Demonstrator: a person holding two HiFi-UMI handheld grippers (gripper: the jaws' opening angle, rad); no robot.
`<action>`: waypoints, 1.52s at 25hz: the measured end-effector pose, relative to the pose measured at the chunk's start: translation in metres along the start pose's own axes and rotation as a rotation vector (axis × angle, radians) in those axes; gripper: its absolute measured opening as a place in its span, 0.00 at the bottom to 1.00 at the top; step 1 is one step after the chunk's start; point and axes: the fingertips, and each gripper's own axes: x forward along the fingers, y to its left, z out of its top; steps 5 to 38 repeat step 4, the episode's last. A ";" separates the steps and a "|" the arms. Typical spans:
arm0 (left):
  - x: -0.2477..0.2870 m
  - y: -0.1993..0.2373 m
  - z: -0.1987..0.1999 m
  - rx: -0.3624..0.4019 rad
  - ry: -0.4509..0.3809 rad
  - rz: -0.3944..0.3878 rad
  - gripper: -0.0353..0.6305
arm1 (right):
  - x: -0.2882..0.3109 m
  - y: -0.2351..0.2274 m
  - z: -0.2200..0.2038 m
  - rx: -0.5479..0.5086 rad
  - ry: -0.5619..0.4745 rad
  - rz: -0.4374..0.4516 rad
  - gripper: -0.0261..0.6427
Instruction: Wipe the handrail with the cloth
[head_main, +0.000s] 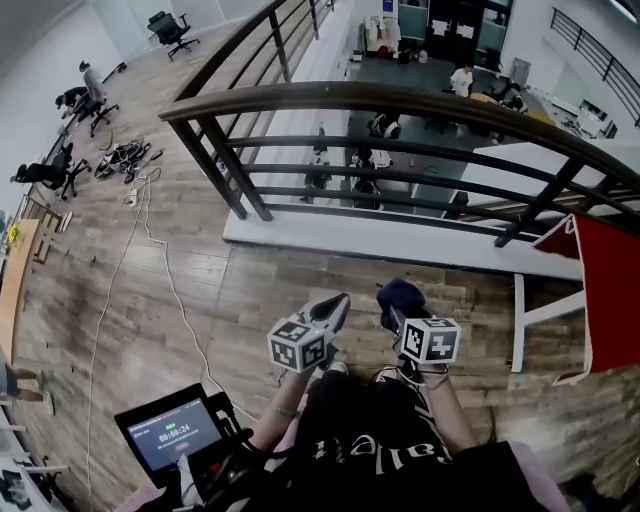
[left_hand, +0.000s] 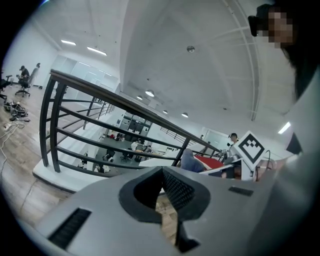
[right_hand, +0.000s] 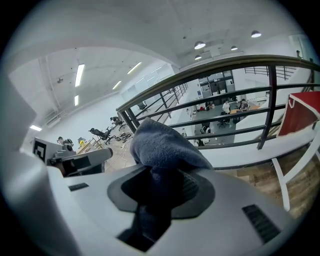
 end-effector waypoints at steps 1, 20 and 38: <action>-0.006 0.002 -0.001 0.000 0.002 -0.001 0.06 | -0.001 0.005 -0.003 0.001 -0.001 -0.003 0.20; -0.018 0.007 -0.009 -0.004 0.008 -0.001 0.06 | -0.001 0.016 -0.014 0.006 0.003 -0.009 0.20; -0.018 0.007 -0.009 -0.004 0.008 -0.001 0.06 | -0.001 0.016 -0.014 0.006 0.003 -0.009 0.20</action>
